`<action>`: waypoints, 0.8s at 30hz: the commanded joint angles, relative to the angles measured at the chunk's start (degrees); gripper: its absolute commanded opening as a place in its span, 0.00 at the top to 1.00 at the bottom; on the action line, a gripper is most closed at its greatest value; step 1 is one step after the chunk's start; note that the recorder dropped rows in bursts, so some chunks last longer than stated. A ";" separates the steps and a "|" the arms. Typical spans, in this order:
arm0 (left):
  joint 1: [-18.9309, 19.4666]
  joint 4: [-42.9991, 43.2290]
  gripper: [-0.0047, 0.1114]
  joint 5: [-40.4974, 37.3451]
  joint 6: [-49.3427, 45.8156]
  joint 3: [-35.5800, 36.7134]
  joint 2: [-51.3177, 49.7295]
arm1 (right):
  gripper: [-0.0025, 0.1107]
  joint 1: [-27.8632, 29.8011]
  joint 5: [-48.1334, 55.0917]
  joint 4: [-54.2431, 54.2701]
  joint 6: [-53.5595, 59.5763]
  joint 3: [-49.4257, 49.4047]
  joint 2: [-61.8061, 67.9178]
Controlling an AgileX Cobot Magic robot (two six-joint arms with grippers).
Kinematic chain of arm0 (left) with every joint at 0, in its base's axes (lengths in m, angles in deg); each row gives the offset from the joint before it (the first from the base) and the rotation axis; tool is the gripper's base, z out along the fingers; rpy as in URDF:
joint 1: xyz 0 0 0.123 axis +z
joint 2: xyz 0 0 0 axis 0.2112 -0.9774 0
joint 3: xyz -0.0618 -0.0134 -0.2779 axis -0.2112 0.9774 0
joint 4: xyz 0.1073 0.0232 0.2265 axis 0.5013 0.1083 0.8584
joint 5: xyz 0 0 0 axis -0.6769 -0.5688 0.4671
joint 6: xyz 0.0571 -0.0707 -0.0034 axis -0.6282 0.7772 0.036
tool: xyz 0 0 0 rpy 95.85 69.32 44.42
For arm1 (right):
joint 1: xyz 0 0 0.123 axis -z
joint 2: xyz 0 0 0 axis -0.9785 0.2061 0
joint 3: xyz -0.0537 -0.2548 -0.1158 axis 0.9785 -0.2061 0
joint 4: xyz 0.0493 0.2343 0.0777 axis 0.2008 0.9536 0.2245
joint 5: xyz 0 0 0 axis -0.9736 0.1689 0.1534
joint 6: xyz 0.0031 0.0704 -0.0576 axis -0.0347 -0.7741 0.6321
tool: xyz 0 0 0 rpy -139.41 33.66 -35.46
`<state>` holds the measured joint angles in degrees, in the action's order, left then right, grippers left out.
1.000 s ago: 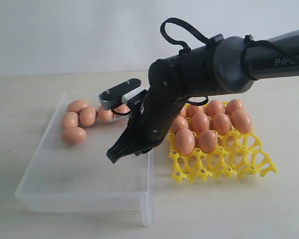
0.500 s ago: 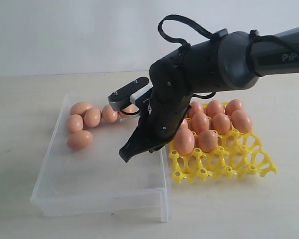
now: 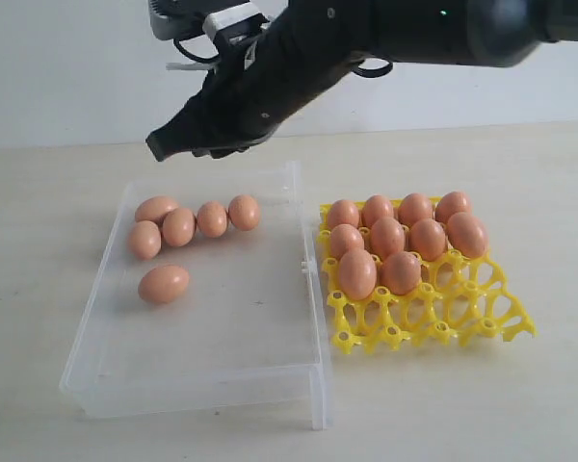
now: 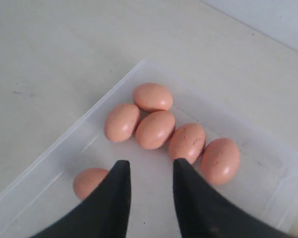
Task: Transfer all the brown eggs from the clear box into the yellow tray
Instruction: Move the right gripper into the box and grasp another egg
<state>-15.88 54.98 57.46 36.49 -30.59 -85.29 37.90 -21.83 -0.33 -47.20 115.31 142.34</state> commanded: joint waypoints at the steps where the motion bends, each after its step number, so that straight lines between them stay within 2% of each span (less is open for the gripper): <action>1: -0.25 -0.16 0.96 0.56 -0.02 -0.23 0.32 | 0.58 1.66 7.83 4.42 0.83 11.31 8.66; 8: -0.25 -0.16 0.96 0.56 -0.02 -0.23 0.32 | 0.57 3.22 14.98 6.14 -2.03 28.51 22.53; 13: -0.25 -0.16 0.96 0.56 -0.02 -0.23 0.32 | 0.57 5.26 18.75 5.67 -5.48 36.25 29.37; 22: -0.25 -0.16 0.96 0.56 -0.02 -0.23 0.32 | 0.56 7.03 20.96 4.80 -7.74 37.99 32.66; 24: -0.25 -0.16 0.96 0.56 -0.02 -0.23 0.32 | 0.54 7.03 20.62 4.80 -7.74 37.99 33.17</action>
<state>-15.88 54.98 57.46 36.49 -30.59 -85.29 44.85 -1.12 4.72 -54.90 152.61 175.04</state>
